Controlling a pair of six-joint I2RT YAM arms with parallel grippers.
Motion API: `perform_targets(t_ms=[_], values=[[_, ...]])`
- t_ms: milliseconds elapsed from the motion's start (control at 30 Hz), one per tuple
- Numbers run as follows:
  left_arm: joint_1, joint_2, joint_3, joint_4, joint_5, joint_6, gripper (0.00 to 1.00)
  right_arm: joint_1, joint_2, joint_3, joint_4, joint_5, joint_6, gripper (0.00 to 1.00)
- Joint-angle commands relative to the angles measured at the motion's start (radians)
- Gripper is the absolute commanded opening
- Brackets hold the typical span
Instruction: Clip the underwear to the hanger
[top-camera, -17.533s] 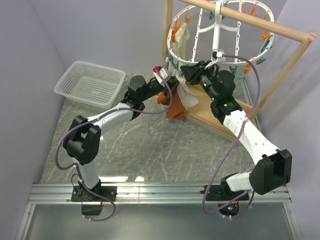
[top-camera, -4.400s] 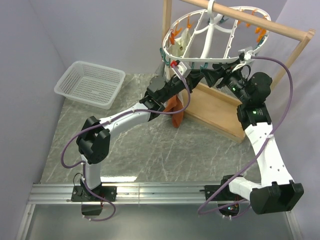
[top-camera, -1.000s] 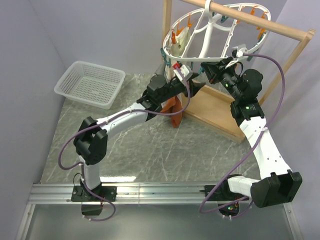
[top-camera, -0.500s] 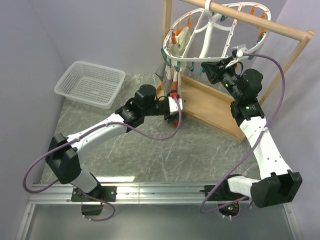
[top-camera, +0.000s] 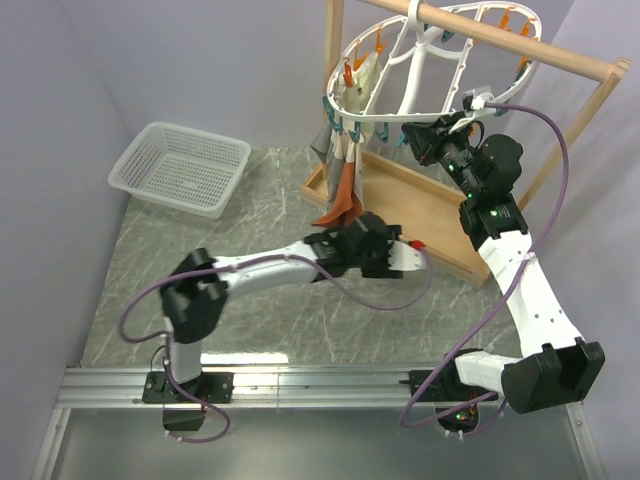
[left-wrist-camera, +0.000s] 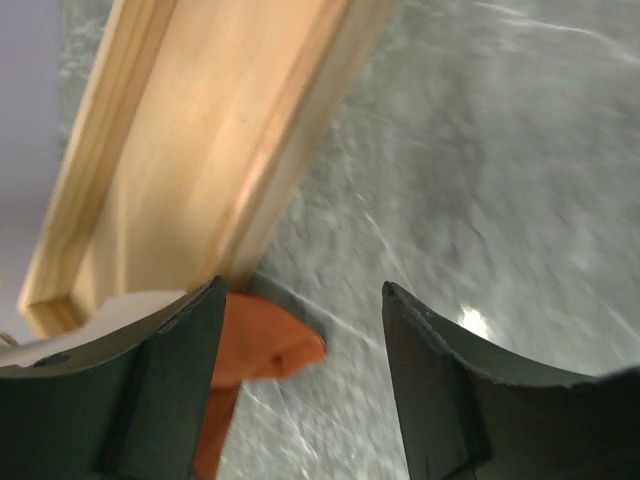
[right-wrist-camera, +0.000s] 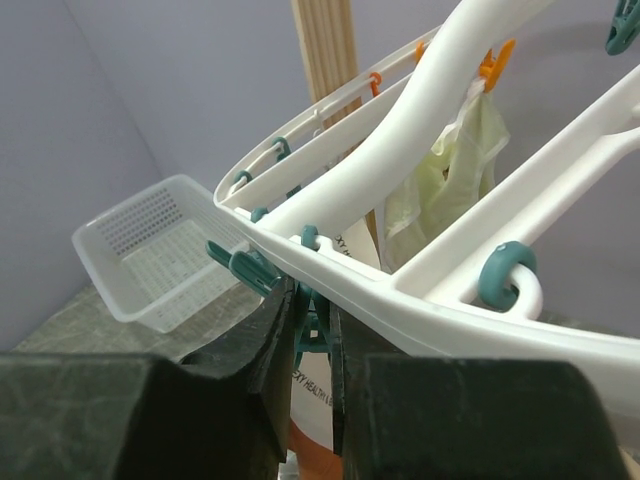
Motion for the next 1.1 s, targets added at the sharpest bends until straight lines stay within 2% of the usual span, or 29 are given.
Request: perform_targets(t_ms=[0,67,100,233,333,367,400,567,833,933,967,1033,1067], values=[[-0.046,0.13,0.164,-0.072,-0.324,0.001,0.72,0.019,0.014,0.06,-0.009,-0.006,0.014,0.0],[-0.048,0.224,0.286,-0.14,-0.369,0.006,0.74,0.024,0.015,0.068,-0.02,-0.002,0.01,0.0],[-0.048,0.285,0.329,-0.167,-0.407,0.012,0.83,0.024,0.015,0.069,-0.023,0.004,0.007,0.0],[-0.04,0.437,0.545,-0.254,-0.498,0.044,0.87,0.041,0.012,0.072,-0.032,0.009,0.003,0.0],[-0.019,0.514,0.61,-0.271,-0.551,0.07,0.89,0.05,0.015,0.085,-0.046,0.014,-0.003,0.0],[-0.008,0.528,0.626,-0.274,-0.561,0.075,0.96,0.054,0.017,0.088,-0.047,0.014,-0.005,0.0],[-0.002,0.555,0.65,-0.285,-0.57,0.086,0.97,0.057,0.017,0.091,-0.049,0.015,-0.008,0.0],[0.052,0.594,0.686,-0.304,-0.591,0.1,0.99,0.067,0.028,0.1,-0.052,0.035,-0.011,0.0],[0.112,0.592,0.62,-0.21,-0.614,0.158,0.99,0.093,0.055,0.114,-0.052,0.058,0.003,0.0],[0.119,0.579,0.588,-0.182,-0.624,0.166,0.94,0.108,0.061,0.12,-0.054,0.07,0.006,0.0],[0.119,0.571,0.572,-0.169,-0.627,0.17,0.86,0.111,0.063,0.121,-0.054,0.075,0.007,0.0],[0.119,0.543,0.529,-0.13,-0.631,0.181,0.77,0.119,0.061,0.122,-0.054,0.092,0.007,0.0],[0.119,0.534,0.519,-0.126,-0.633,0.182,0.66,0.12,0.061,0.122,-0.055,0.096,0.009,0.0]])
